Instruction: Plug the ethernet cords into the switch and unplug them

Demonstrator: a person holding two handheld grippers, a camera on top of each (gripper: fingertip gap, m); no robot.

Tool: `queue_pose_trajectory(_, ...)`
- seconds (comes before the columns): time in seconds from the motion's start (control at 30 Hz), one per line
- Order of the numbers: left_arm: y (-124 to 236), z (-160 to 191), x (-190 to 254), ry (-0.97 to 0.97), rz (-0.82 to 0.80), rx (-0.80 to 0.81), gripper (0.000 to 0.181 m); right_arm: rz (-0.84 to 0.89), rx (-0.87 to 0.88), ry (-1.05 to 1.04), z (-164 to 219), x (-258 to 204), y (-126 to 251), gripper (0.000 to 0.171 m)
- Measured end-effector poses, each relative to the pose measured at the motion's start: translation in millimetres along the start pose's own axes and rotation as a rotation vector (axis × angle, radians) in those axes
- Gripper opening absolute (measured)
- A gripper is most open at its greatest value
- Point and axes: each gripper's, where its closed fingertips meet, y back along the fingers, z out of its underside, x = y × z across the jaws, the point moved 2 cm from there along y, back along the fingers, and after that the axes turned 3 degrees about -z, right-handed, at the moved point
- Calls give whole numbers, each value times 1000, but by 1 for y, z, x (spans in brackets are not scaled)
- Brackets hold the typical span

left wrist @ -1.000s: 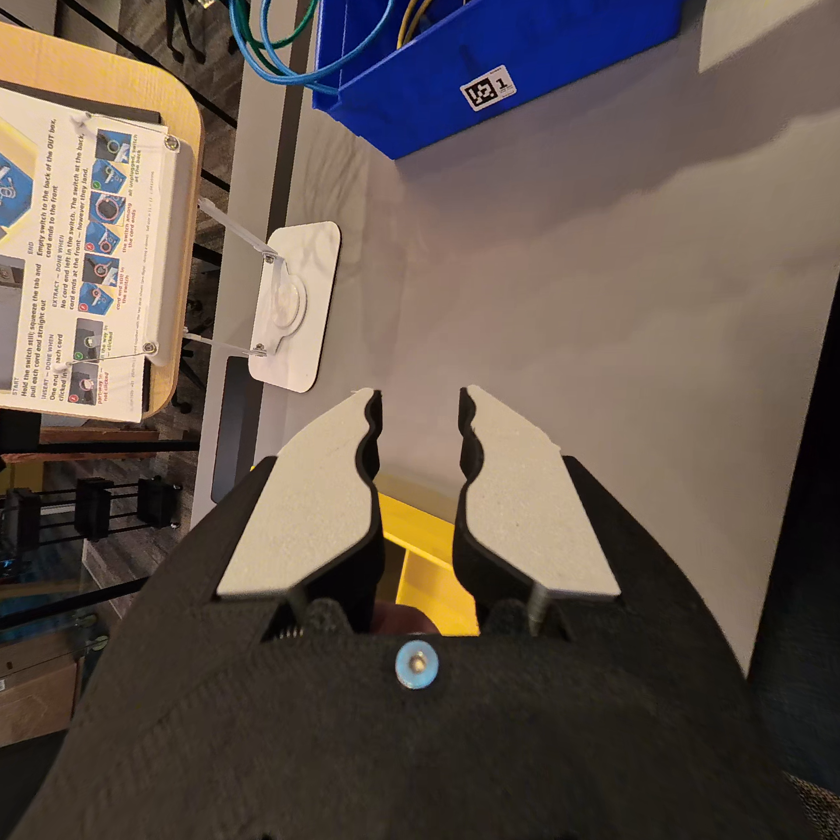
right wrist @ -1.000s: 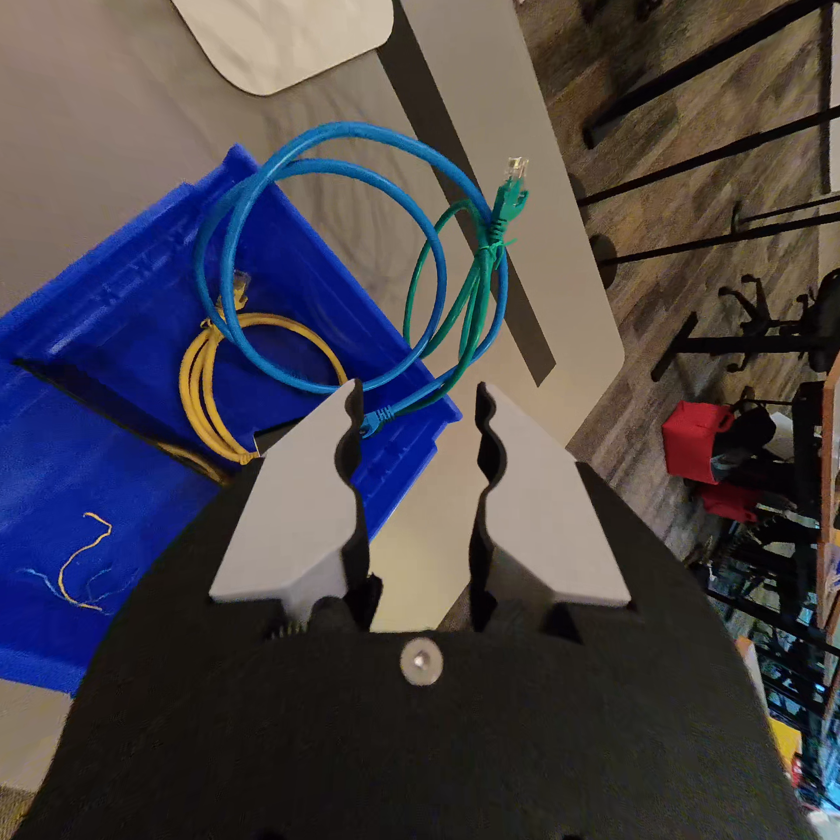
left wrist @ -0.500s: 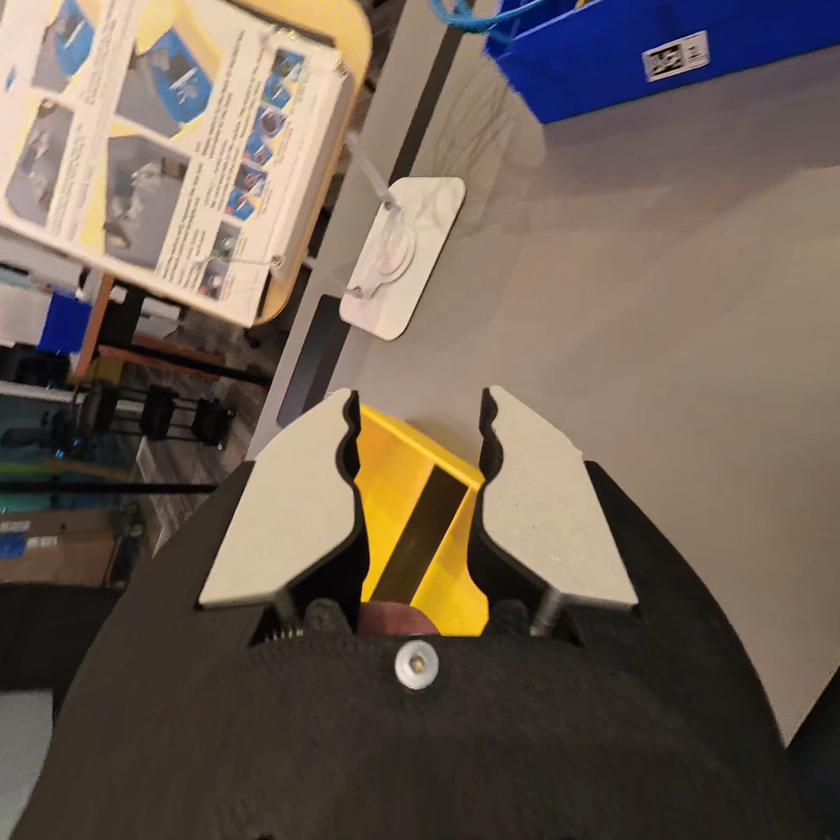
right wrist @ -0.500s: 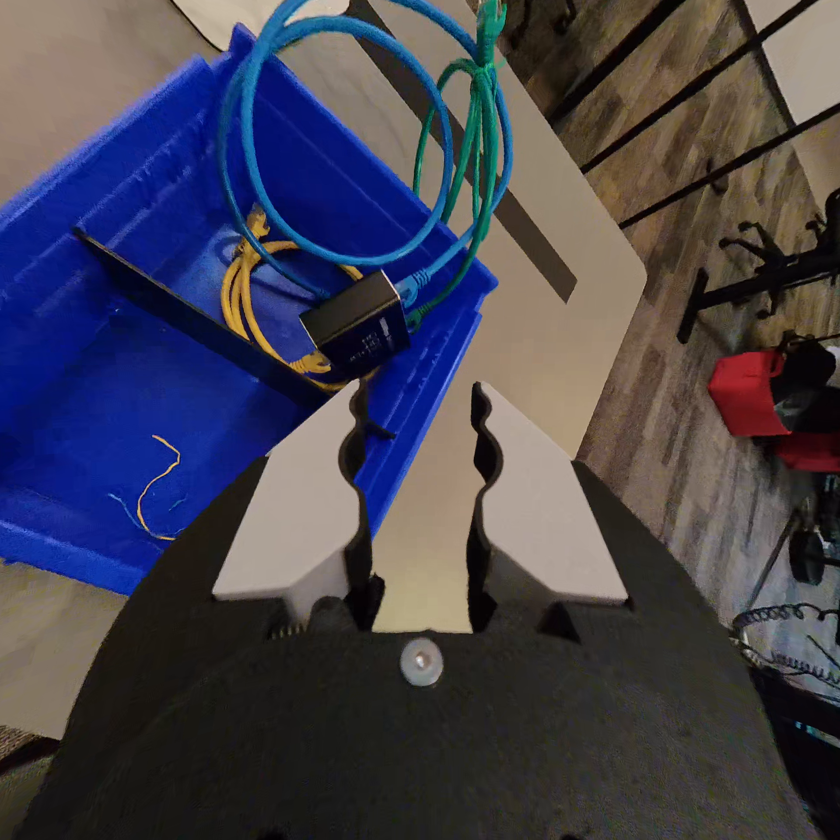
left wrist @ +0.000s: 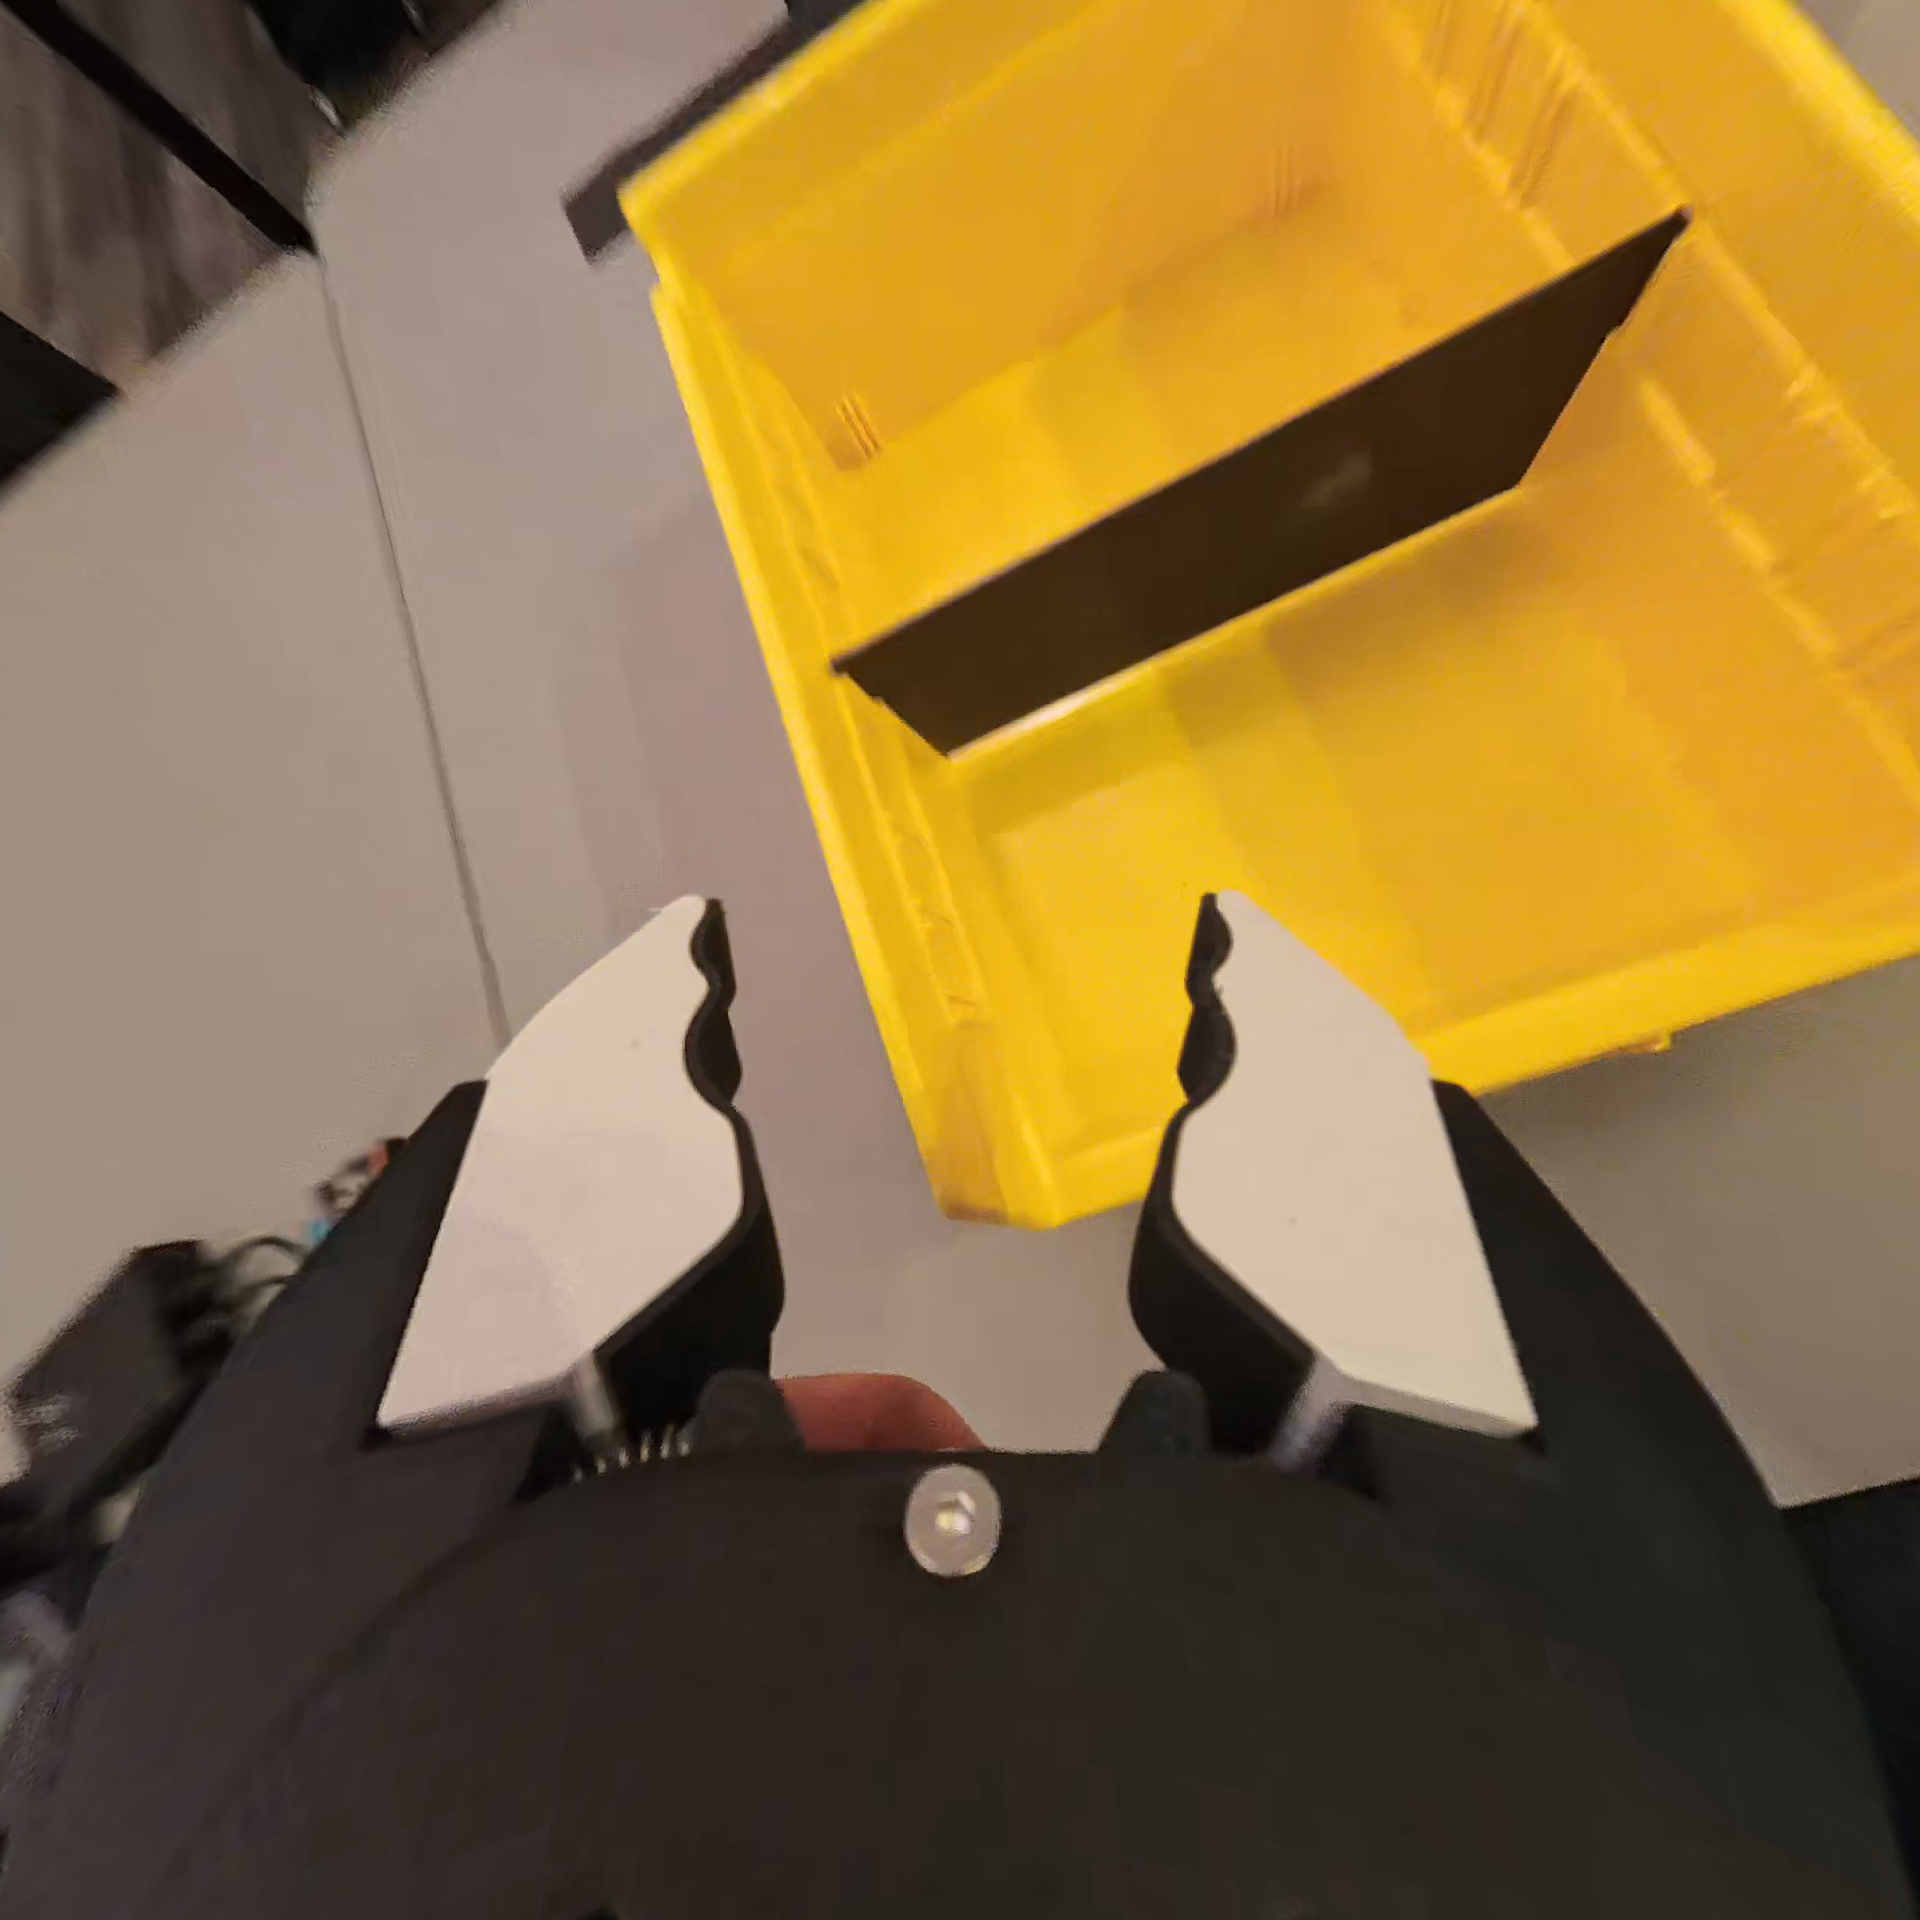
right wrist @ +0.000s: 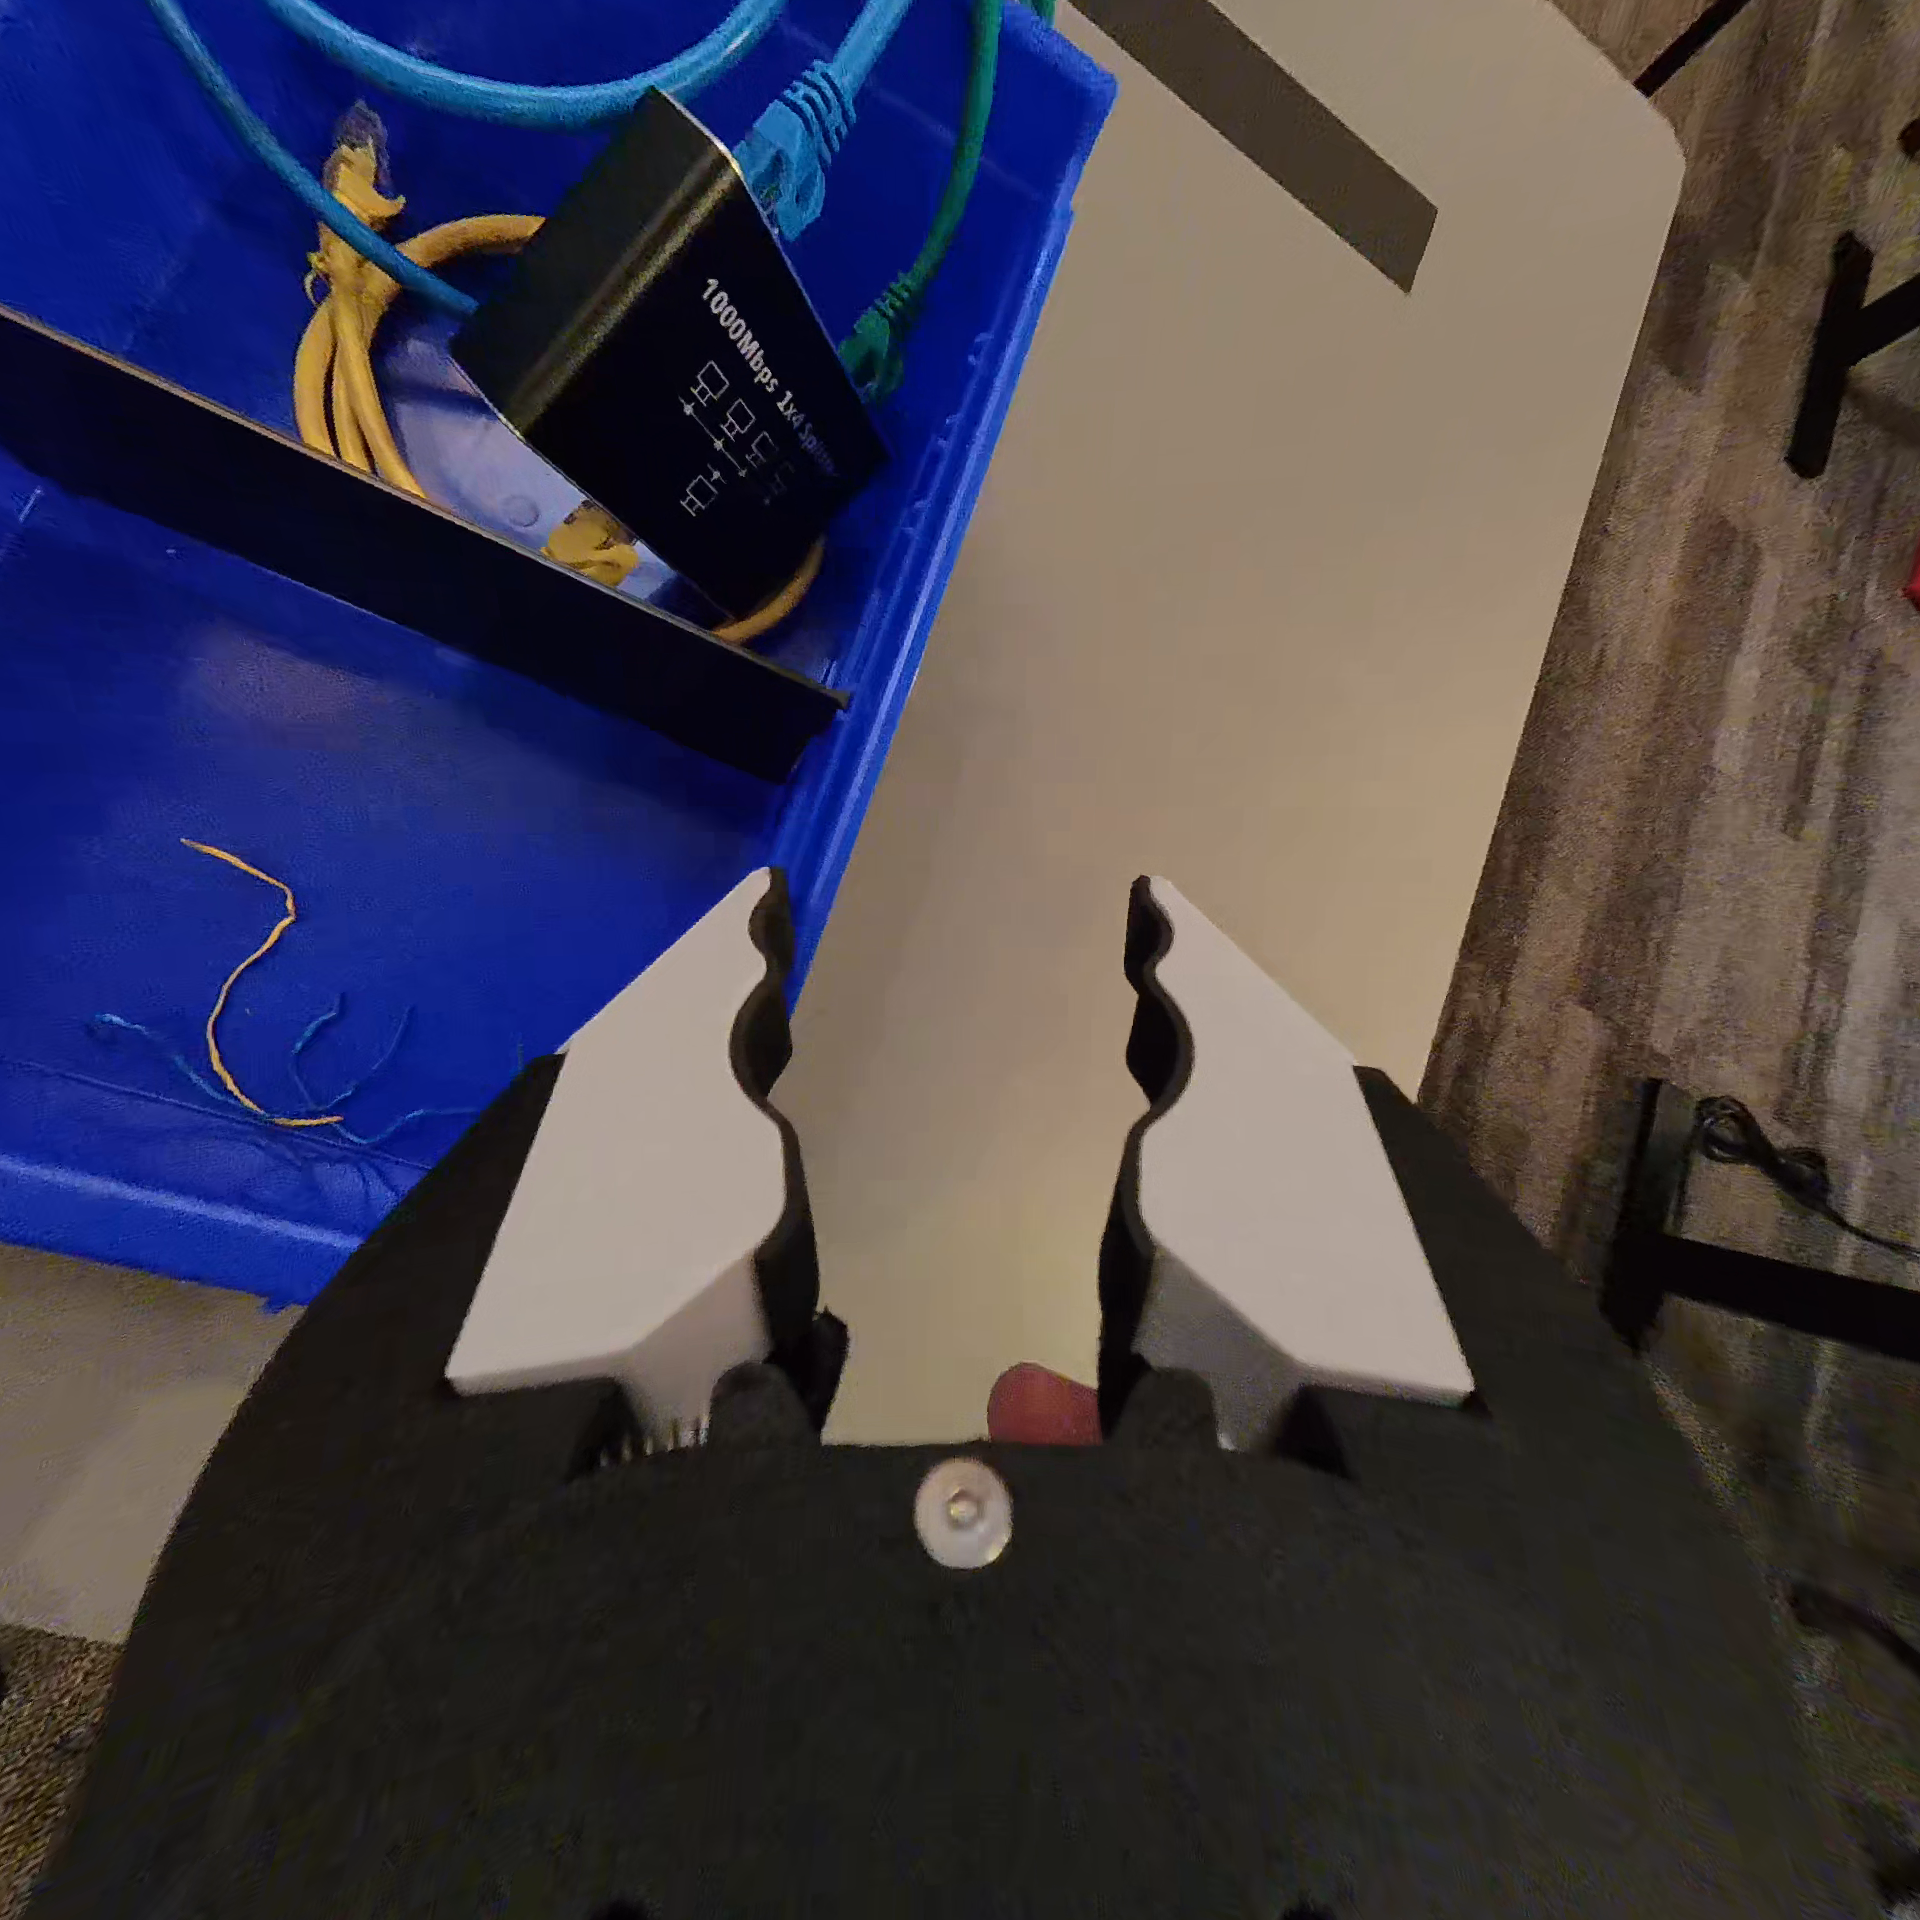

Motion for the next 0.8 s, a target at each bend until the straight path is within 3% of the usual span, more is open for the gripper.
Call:
queue_pose_trajectory(0.1, -19, 20, 3, 134, 84, -16, 81, -41, -1, -27, 4, -4, -4, 60)
queue_pose_trajectory(0.23, -38, 43, 5, 155, 109, -75, 81, -98, 13, -60, 5, -11, -4, 65)
queue_pose_trajectory(0.4, -48, 50, 14, 169, 142, -83, 73, -106, 172, -136, -10, -11, 16, 58)
queue_pose_trajectory(0.53, -54, 47, 21, 196, 184, -56, 68, -161, 185, -151, -11, -27, 21, 66)
queue_pose_trajectory(0.8, -53, 36, 22, 256, 190, 25, 31, -185, 44, -79, 13, -65, -20, 68)
